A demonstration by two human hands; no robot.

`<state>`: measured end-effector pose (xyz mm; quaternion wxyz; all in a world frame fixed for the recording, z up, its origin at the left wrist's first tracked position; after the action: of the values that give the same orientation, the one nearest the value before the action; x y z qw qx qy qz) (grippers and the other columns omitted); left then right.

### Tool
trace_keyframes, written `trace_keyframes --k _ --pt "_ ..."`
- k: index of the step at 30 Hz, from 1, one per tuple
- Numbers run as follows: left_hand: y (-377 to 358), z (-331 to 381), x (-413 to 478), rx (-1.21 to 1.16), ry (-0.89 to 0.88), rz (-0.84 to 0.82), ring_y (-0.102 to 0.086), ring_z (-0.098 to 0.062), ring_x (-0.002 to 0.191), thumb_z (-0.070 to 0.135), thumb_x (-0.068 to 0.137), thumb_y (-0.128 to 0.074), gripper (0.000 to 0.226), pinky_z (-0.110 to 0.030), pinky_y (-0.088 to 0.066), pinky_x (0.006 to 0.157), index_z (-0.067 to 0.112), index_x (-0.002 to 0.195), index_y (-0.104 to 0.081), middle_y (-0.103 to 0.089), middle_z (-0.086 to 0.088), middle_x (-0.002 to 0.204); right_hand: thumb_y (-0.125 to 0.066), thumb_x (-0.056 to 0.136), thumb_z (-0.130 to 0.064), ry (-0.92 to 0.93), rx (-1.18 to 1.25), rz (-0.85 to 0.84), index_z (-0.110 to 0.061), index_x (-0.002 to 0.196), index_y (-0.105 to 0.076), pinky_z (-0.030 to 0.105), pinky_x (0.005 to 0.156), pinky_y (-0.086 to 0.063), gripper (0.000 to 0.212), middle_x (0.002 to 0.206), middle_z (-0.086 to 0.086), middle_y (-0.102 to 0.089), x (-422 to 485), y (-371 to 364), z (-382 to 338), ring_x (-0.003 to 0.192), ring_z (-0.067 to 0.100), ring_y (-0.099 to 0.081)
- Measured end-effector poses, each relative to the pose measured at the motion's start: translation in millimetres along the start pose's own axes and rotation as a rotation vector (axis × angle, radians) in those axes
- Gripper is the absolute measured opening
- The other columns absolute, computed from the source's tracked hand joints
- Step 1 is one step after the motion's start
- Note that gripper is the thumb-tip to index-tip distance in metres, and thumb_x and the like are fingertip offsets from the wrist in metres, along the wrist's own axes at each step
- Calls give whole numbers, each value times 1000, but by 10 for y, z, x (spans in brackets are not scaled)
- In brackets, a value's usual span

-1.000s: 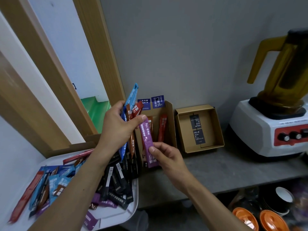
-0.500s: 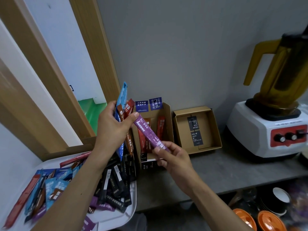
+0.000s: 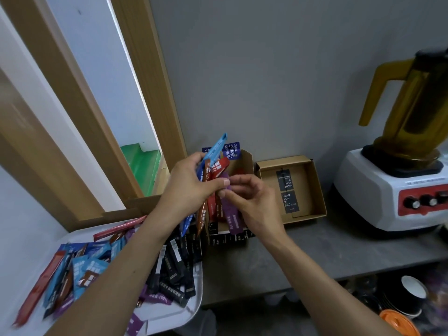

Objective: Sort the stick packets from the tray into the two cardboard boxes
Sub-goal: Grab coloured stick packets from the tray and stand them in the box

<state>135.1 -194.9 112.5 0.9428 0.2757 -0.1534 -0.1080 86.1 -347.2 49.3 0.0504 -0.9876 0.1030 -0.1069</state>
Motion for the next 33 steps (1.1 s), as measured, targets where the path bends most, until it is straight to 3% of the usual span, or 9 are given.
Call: trace_keyframes --k 3,8,11,14,16,19,24,29,33 --pt "-42 47 68 103 -7 0 -70 -6 86 36 82 -84 45 -22 -53 69 25 120 -62 -71 8 98 -82 83 -16 -13 15 47 -20 111 -62 31 81 -64 35 100 1 -78 -15 -26 103 95 9 -76" --pt "-102 268 326 295 -20 -64 -67 -8 76 28 87 -80 34 -24 -47 58 27 113 -58 -67 8 90 -73 93 -18 134 -448 119 -30 98 -59 31 76 -64 19 105 -9 -70 -136 -43 442 93 5 -71" --pt "-216 353 556 430 16 -148 -65 -14 81 15 82 -81 37 -32 -55 63 20 112 -61 -67 2 93 -69 95 -16 224 -765 110 -28 116 -63 27 91 -59 25 123 -9 -64 -120 -50 570 108 7 -66" --pt "-345 318 756 477 82 -146 -68 -22 82 8 74 -84 37 -43 -62 77 10 107 -66 -71 -7 94 -70 93 -15 180 -877 91 -21 131 -59 35 95 -59 39 135 -2 -56 -71 -90 639 114 16 -65" --pt "-410 259 862 478 120 -130 -66 -18 73 5 71 -86 34 -39 -59 69 7 101 -69 -71 -8 87 -69 94 -18 129 -967 58 -20 139 -53 36 98 -57 47 143 2 -49 -55 -133 687 117 21 -63" --pt "-486 158 973 474 193 -118 -58 -11 62 5 73 -87 31 -30 -46 52 8 96 -67 -65 -1 73 -65 97 -22 20 -1044 -1 -19 145 -47 36 103 -54 52 150 8 -44 -20 -188 742 120 23 -62" --pt "-576 31 1056 515 253 -53 -64 -26 81 8 75 -83 29 -33 -47 65 9 95 -62 -68 -8 91 -65 97 -22 -67 -1055 -43 -19 141 -48 35 100 -54 48 138 8 -53 59 -231 770 116 23 -63" --pt "-654 -102 1045 488 251 -1 -64 -26 86 11 78 -82 35 -36 -48 65 9 108 -63 -66 -7 93 -62 98 -22 -143 -976 -5 -17 137 -49 35 98 -54 42 132 8 -59 148 -213 742 117 23 -63" --pt "-684 -155 1055 471 226 14 -68 -30 97 14 82 -80 39 -39 -56 76 8 116 -62 -70 -11 105 -64 98 -28 -131 -1085 -8 -14 143 -42 35 100 -52 53 134 8 -58 70 -273 773 118 23 -62"
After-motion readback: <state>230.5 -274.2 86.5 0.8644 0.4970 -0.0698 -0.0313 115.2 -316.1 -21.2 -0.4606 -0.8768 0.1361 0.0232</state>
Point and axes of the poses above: each hand's wrist, its own x-axis towards the middle knuckle, its own y-axis out of the back of the hand, z = x × y, the point moved 1 cm from there along x, towards the middle knuckle
